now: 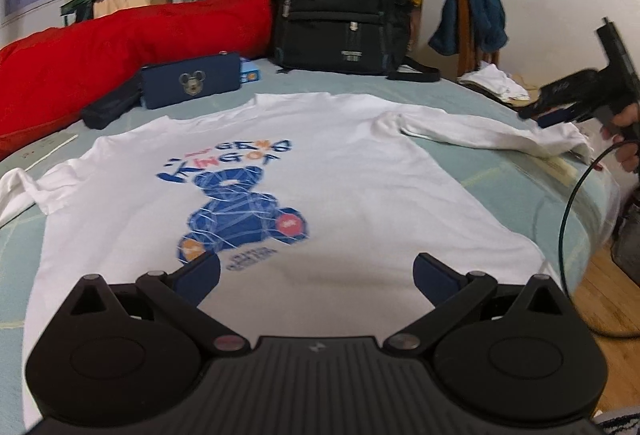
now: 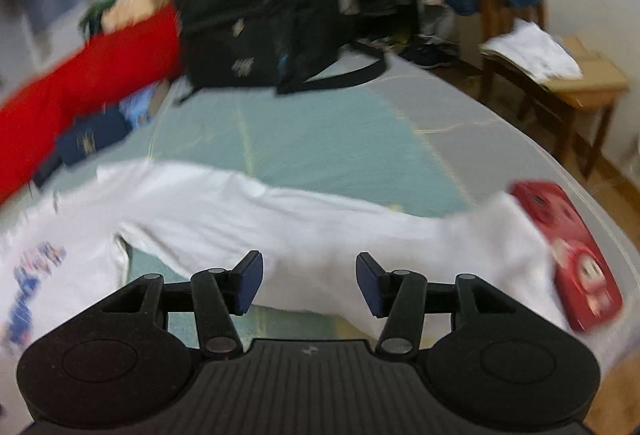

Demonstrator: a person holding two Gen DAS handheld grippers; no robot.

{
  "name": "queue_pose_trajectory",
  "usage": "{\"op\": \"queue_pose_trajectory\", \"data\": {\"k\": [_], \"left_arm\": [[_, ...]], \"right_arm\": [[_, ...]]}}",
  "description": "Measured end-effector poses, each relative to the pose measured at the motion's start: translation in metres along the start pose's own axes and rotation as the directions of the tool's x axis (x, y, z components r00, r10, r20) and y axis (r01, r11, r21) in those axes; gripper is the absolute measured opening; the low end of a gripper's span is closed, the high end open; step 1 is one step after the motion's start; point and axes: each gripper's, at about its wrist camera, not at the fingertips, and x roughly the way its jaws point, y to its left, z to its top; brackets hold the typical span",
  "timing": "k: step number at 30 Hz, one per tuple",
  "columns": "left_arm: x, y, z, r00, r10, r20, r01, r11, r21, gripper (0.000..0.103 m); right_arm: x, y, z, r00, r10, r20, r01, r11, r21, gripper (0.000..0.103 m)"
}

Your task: Fold clothes

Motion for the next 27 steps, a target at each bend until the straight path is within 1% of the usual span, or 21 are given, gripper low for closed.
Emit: {"op": "queue_pose_trajectory", "data": {"k": [2,3,4,6,8,9,13,17,19,21,22,23,24,25,26,27], "left_arm": [[-0.002,-0.008,-0.002,1.0,-0.016,-0.001,0.016,1.0,0.01,0.102],[-0.004,-0.013,-0.004,1.0,-0.024,0.0,0.024,1.0,0.018,0.102],[-0.007,-0.018,-0.005,1.0,-0.031,0.003,0.031,0.999,0.026,0.102],[-0.012,-0.026,-0.008,0.999,-0.044,0.006,0.044,0.998,0.047,0.102],[-0.018,-0.032,-0.012,0.999,-0.046,0.011,0.046,0.997,0.062,0.102],[-0.021,-0.034,-0.013,0.999,-0.043,0.011,0.043,0.997,0.066,0.102],[-0.032,-0.038,-0.015,1.0,-0.022,0.023,0.02,0.997,0.072,0.102],[-0.036,-0.042,-0.012,0.999,-0.006,0.033,0.004,0.998,0.065,0.102],[-0.036,-0.045,-0.011,0.999,-0.003,0.032,0.0,0.997,0.074,0.102],[-0.034,-0.048,-0.01,1.0,-0.005,0.024,0.003,0.996,0.087,0.102],[-0.032,-0.05,-0.01,1.0,-0.006,0.018,0.004,0.996,0.092,0.102],[-0.03,-0.052,-0.01,1.0,-0.007,0.012,0.006,0.995,0.097,0.102],[-0.028,-0.054,-0.01,1.0,-0.007,0.007,0.006,0.995,0.101,0.102],[-0.026,-0.056,-0.009,1.0,-0.009,0.003,0.008,0.994,0.105,0.102],[-0.024,-0.057,-0.009,1.0,-0.01,0.0,0.01,0.994,0.109,0.102],[-0.023,-0.059,-0.009,1.0,-0.011,-0.005,0.012,0.994,0.113,0.102]], "right_arm": [[-0.016,-0.023,-0.009,0.999,0.039,0.016,-0.04,0.995,0.091,0.066],[-0.023,-0.034,-0.014,0.998,0.058,0.025,-0.061,0.989,0.133,0.072],[-0.028,-0.044,-0.022,0.996,0.081,0.033,-0.086,0.982,0.167,0.075],[-0.029,-0.061,-0.041,0.992,0.12,0.046,-0.128,0.964,0.233,0.086],[-0.025,-0.074,-0.057,0.988,0.142,0.067,-0.156,0.945,0.286,0.086],[-0.02,-0.082,-0.065,0.984,0.154,0.09,-0.175,0.933,0.313,0.086],[-0.001,-0.113,-0.074,0.957,0.205,0.205,-0.276,0.861,0.427,0.086],[0.007,-0.141,-0.068,0.929,0.192,0.316,-0.339,0.783,0.522,0.086],[0.007,-0.156,-0.066,0.92,0.157,0.359,-0.349,0.747,0.566,0.086],[0.008,-0.169,-0.067,0.906,0.139,0.4,-0.373,0.71,0.598,0.085],[0.008,-0.172,-0.066,0.905,0.128,0.406,-0.373,0.701,0.608,0.084],[0.008,-0.173,-0.066,0.905,0.117,0.408,-0.367,0.699,0.614,0.072],[0.008,-0.171,-0.063,0.913,0.104,0.395,-0.343,0.72,0.603,0.052],[0.008,-0.168,-0.061,0.922,0.089,0.378,-0.313,0.745,0.589,0.037],[0.008,-0.162,-0.056,0.936,0.064,0.347,-0.262,0.786,0.56,0.018],[0.008,-0.155,-0.05,0.946,0.035,0.321,-0.209,0.824,0.527,0.018]]}}
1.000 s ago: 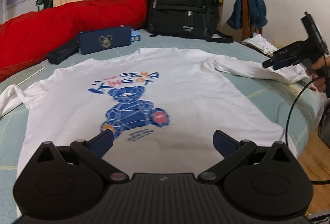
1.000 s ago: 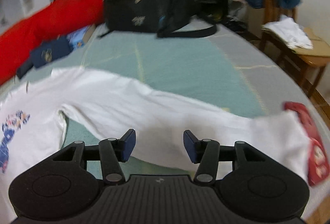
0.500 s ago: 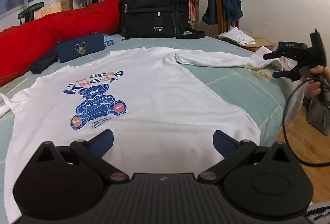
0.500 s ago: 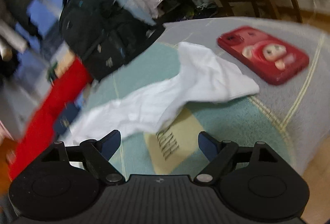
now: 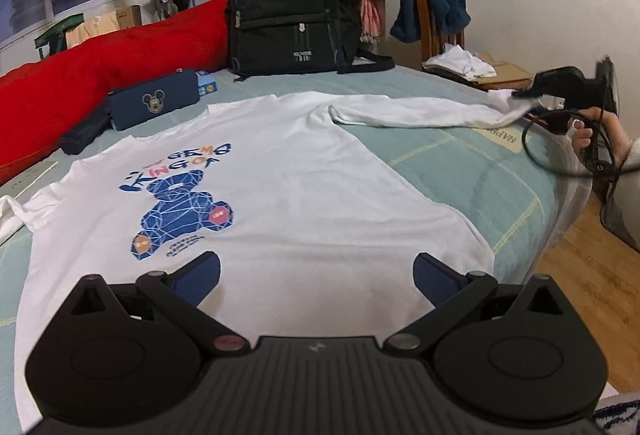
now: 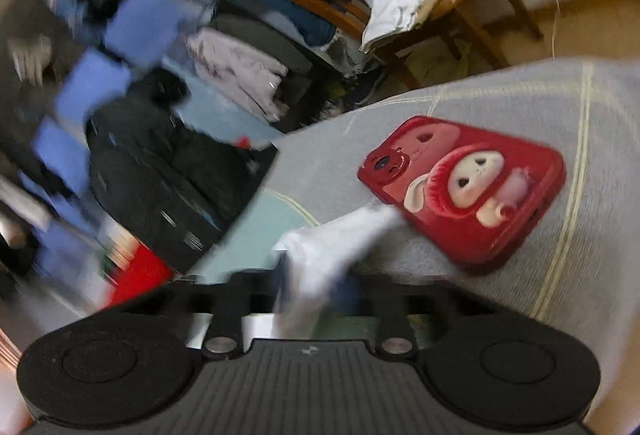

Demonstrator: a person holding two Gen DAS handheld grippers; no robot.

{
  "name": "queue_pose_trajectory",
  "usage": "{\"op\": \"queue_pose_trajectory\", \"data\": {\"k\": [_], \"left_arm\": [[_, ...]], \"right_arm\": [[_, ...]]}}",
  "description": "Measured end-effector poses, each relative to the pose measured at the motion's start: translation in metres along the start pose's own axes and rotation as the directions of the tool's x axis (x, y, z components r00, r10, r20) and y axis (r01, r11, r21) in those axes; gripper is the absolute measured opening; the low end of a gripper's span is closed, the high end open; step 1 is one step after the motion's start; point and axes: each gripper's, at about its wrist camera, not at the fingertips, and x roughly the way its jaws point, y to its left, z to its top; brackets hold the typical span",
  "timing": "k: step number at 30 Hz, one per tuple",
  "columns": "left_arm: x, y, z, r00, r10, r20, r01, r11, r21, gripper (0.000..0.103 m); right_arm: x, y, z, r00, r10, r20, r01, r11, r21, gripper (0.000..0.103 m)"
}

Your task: Fold clothes

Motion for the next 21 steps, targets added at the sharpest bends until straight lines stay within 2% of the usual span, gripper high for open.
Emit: {"op": "queue_pose_trajectory", "data": {"k": [3,10,11,14,17,18,19,21], "left_arm": [[0.003,-0.003,0.001,1.0,0.0,-0.01,0.001,1.0,0.011,0.102],[0.009,-0.005,0.003,1.0,-0.013,-0.013,0.013,1.0,0.013,0.102],[0.009,-0.005,0.003,1.0,-0.015,-0.013,0.015,1.0,0.015,0.102],[0.011,-0.003,0.001,1.0,-0.02,-0.016,0.021,1.0,0.013,0.102],[0.014,0.002,-0.001,0.999,-0.024,-0.025,0.024,1.0,-0.005,0.102],[0.015,0.004,-0.001,0.999,-0.027,-0.027,0.027,1.0,-0.01,0.102],[0.016,0.005,-0.002,0.999,-0.031,-0.03,0.03,0.999,-0.016,0.102],[0.019,0.005,-0.002,0.999,-0.035,-0.034,0.035,0.999,-0.017,0.102]], "right_arm": [[0.003,0.029,0.004,0.994,-0.098,0.041,0.104,0.976,-0.19,0.017],[-0.014,0.067,0.026,0.98,-0.136,0.143,0.186,0.878,-0.442,0.017],[-0.015,0.065,0.026,0.978,-0.155,0.142,0.204,0.863,-0.463,0.018],[-0.023,0.048,0.021,0.958,-0.257,0.131,0.288,0.831,-0.475,0.038],[-0.028,0.027,0.022,0.896,-0.411,0.171,0.442,0.781,-0.44,0.041],[-0.031,0.024,0.024,0.881,-0.433,0.191,0.472,0.773,-0.424,0.041],[-0.033,0.025,0.027,0.883,-0.426,0.198,0.469,0.777,-0.42,0.041],[-0.031,0.04,0.03,0.91,-0.371,0.184,0.414,0.787,-0.457,0.041]]}}
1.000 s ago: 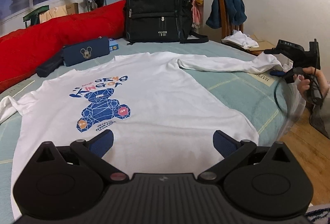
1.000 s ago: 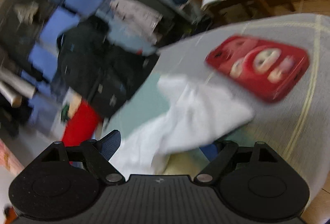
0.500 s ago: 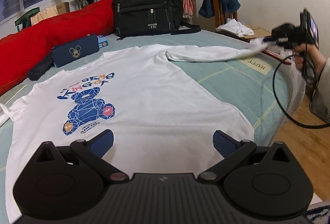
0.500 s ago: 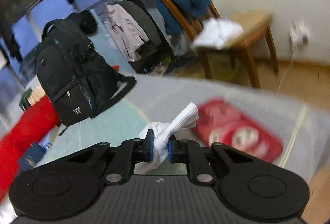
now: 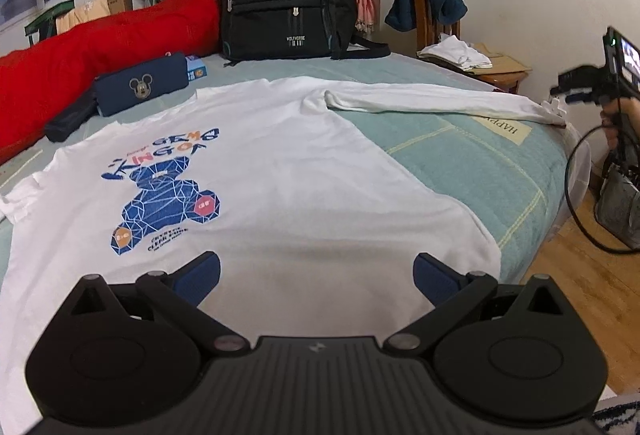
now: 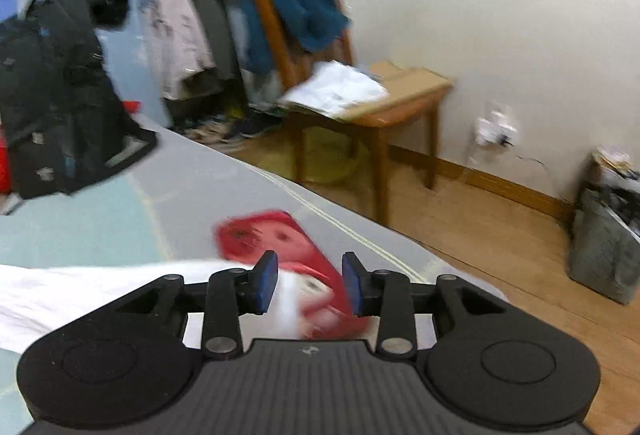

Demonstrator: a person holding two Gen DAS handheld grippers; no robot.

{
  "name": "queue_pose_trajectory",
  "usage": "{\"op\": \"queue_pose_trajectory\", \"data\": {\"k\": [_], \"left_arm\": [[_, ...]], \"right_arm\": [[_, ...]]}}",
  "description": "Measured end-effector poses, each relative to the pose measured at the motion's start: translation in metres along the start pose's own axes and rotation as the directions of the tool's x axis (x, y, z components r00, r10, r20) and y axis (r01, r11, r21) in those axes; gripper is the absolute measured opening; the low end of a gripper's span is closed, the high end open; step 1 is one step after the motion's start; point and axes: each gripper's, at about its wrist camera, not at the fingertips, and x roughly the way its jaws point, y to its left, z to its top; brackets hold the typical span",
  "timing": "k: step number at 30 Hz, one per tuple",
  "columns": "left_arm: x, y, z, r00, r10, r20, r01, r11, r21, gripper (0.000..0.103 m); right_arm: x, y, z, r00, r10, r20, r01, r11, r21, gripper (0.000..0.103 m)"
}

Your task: Fold clothes

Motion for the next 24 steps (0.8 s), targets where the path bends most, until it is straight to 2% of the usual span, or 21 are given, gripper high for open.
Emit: {"op": "queue_pose_trajectory", "data": {"k": [3,6,10,13,14,15,16,17,20,22,24], "left_arm": [[0.003,-0.001,0.0,1.0,-0.001,-0.002,0.001,1.0,0.008,0.102],[0.005,-0.002,0.001,1.0,0.012,-0.011,-0.012,1.0,0.007,0.102],[0.008,0.001,0.003,0.999,0.028,-0.019,-0.028,1.0,0.0,0.102],[0.012,0.003,0.004,0.999,0.03,-0.025,-0.03,1.0,-0.005,0.102],[0.014,0.004,0.005,0.999,0.03,-0.029,-0.03,1.0,-0.007,0.102],[0.015,0.004,0.005,0.999,0.029,-0.033,-0.03,1.0,-0.008,0.102],[0.017,0.005,0.005,0.999,0.029,-0.037,-0.03,1.0,-0.01,0.102],[0.019,0.005,0.005,0.999,0.028,-0.041,-0.029,1.0,-0.01,0.102],[0.023,0.005,0.006,0.999,0.027,-0.047,-0.027,1.0,-0.007,0.102],[0.023,0.006,0.007,0.999,0.027,-0.044,-0.028,1.0,-0.01,0.102],[0.022,0.007,0.007,0.999,0.03,-0.042,-0.031,0.999,-0.013,0.102]], "right_arm": [[0.005,0.046,0.009,0.986,0.164,-0.019,-0.165,0.976,-0.142,0.049],[0.025,0.103,0.009,0.956,0.275,-0.1,-0.293,0.902,-0.318,0.051],[0.068,0.167,0.003,0.925,0.301,-0.234,-0.38,0.767,-0.517,0.051],[0.094,0.183,-0.005,0.917,0.253,-0.309,-0.395,0.695,-0.602,0.05],[0.095,0.183,-0.008,0.912,0.261,-0.316,-0.407,0.679,-0.611,0.046],[0.096,0.182,-0.007,0.901,0.286,-0.325,-0.43,0.673,-0.602,0.027],[0.097,0.182,-0.004,0.889,0.308,-0.34,-0.456,0.673,-0.583,0.018],[0.094,0.179,-0.006,0.886,0.319,-0.336,-0.461,0.672,-0.579,0.009],[0.095,0.179,-0.003,0.9,0.313,-0.302,-0.435,0.678,-0.593,0.008],[0.1,0.181,0.004,0.918,0.288,-0.271,-0.395,0.715,-0.577,0.003],[0.107,0.183,0.009,0.938,0.237,-0.252,-0.342,0.741,-0.577,0.003]]}}
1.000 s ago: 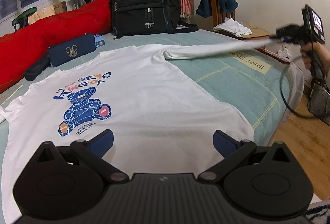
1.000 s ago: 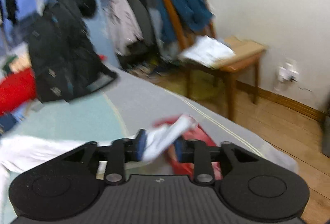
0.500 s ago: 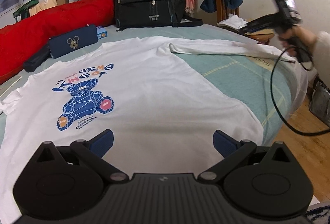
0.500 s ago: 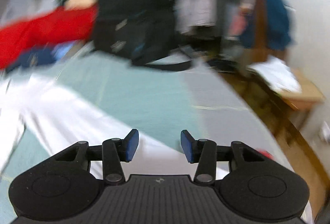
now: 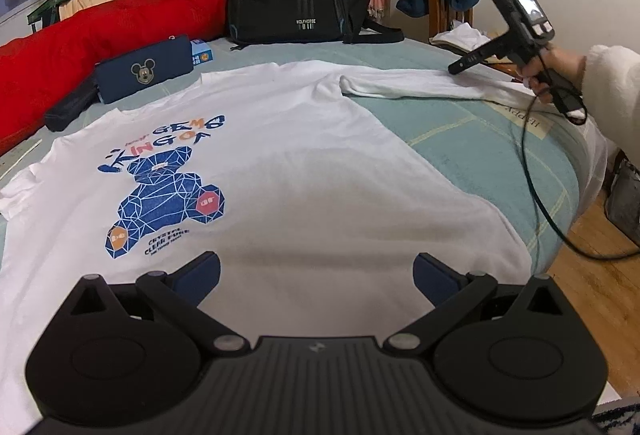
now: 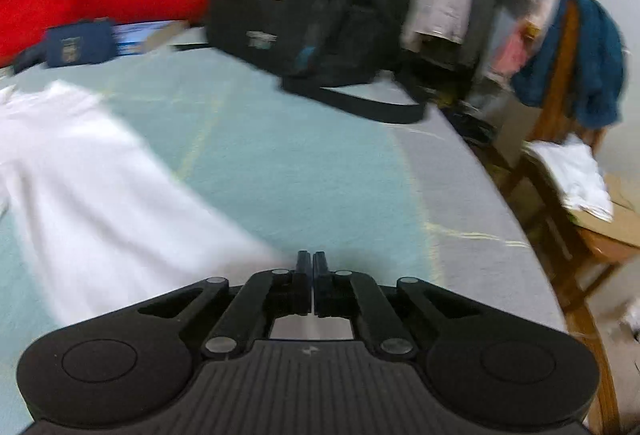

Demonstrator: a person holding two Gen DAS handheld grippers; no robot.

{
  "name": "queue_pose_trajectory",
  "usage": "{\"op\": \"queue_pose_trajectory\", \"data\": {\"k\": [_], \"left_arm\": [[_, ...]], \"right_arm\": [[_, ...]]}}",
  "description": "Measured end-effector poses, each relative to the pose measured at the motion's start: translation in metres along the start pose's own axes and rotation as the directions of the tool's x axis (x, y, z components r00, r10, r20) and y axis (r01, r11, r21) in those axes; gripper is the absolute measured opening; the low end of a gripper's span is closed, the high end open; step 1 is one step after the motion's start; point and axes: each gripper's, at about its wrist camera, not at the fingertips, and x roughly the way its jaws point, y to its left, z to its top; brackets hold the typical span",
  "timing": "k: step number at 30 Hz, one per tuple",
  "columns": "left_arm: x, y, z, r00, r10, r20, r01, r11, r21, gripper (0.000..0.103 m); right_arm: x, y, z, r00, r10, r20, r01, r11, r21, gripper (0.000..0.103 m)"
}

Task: Fold clothes
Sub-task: 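Release the cuff and move the open right gripper back over the collar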

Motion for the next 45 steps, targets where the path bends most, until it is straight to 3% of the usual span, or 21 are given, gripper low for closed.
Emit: {"op": "queue_pose_trajectory", "data": {"k": [3,5,6,9,11,14,17,20,24,25,26,31,33,36,38,41,44,45], "left_arm": [[-0.002,0.004,0.001,1.0,0.008,0.007,-0.008,1.0,-0.01,0.102],[-0.003,0.007,0.001,1.0,0.012,0.011,-0.012,1.0,-0.016,0.102],[-0.003,0.008,0.002,1.0,0.014,0.012,-0.014,1.0,-0.018,0.102],[-0.004,0.007,0.002,1.0,0.016,0.017,-0.016,1.0,-0.013,0.102],[-0.004,0.006,0.002,1.0,0.012,0.02,-0.012,1.0,-0.01,0.102],[-0.007,0.007,-0.001,0.999,0.02,0.025,-0.02,1.0,-0.004,0.102],[-0.01,0.011,-0.003,0.999,0.026,0.029,-0.026,1.0,-0.007,0.102],[-0.01,0.016,-0.003,0.999,0.023,0.035,-0.022,0.999,-0.025,0.102],[-0.011,0.016,-0.003,0.999,0.005,0.048,-0.004,1.0,-0.029,0.102],[-0.012,0.015,-0.004,0.999,0.004,0.051,-0.003,1.0,-0.021,0.102],[-0.014,0.015,-0.005,0.999,0.01,0.053,-0.009,1.0,-0.018,0.102],[-0.022,0.023,-0.008,0.997,0.051,0.061,-0.049,0.998,-0.035,0.102],[-0.024,0.029,-0.008,0.996,0.069,0.062,-0.066,0.997,-0.049,0.102],[-0.023,0.039,-0.011,0.993,0.114,0.041,-0.111,0.991,-0.078,0.102],[-0.021,0.049,-0.016,0.993,0.12,0.018,-0.117,0.987,-0.106,0.102],[-0.02,0.064,-0.024,0.986,0.165,-0.023,-0.166,0.974,-0.156,0.102],[-0.029,0.078,-0.029,0.97,0.241,-0.004,-0.239,0.957,-0.164,0.102],[-0.033,0.083,-0.03,0.966,0.259,0.006,-0.255,0.954,-0.158,0.102]], "right_arm": [[0.002,-0.003,0.006,0.999,-0.035,-0.033,0.037,0.999,0.04,0.01],[-0.013,0.002,0.011,1.0,-0.013,0.021,0.011,0.997,0.078,0.018],[-0.022,0.007,0.014,0.998,0.034,0.046,-0.038,0.994,0.106,0.029],[-0.037,0.031,0.015,0.978,0.196,0.068,-0.204,0.968,0.143,0.039],[-0.037,0.051,0.011,0.966,0.255,0.048,-0.259,0.957,0.129,0.045],[-0.024,0.071,-0.008,0.977,0.211,-0.031,-0.207,0.973,0.103,0.05],[-0.038,0.056,-0.03,0.986,0.169,-0.009,-0.166,0.975,0.149,0.052],[-0.063,0.038,-0.045,0.997,0.075,-0.021,-0.071,0.982,0.177,0.059],[-0.077,0.0,-0.061,1.0,0.016,-0.005,-0.013,0.947,0.322,0.069],[-0.071,-0.007,-0.068,0.999,-0.002,-0.053,0.021,0.936,0.351,0.069],[-0.067,-0.011,-0.075,0.995,-0.028,-0.1,0.062,0.93,0.361,0.069],[-0.091,0.002,-0.073,0.988,-0.111,-0.107,0.142,0.92,0.365,0.07],[-0.104,0.024,-0.061,0.999,-0.031,-0.042,0.044,0.935,0.352,0.076],[-0.121,0.071,-0.034,0.994,0.089,0.058,-0.101,0.961,0.257,0.088],[-0.122,0.1,-0.015,0.979,0.177,0.103,-0.194,0.963,0.188,0.093],[-0.117,0.142,0.016,0.935,0.334,0.117,-0.348,0.928,0.131,0.096],[-0.1,0.188,0.049,0.926,0.369,0.075,-0.376,0.92,0.108,0.099],[-0.092,0.203,0.058,0.934,0.352,0.063,-0.356,0.93,0.09,0.1]]}}
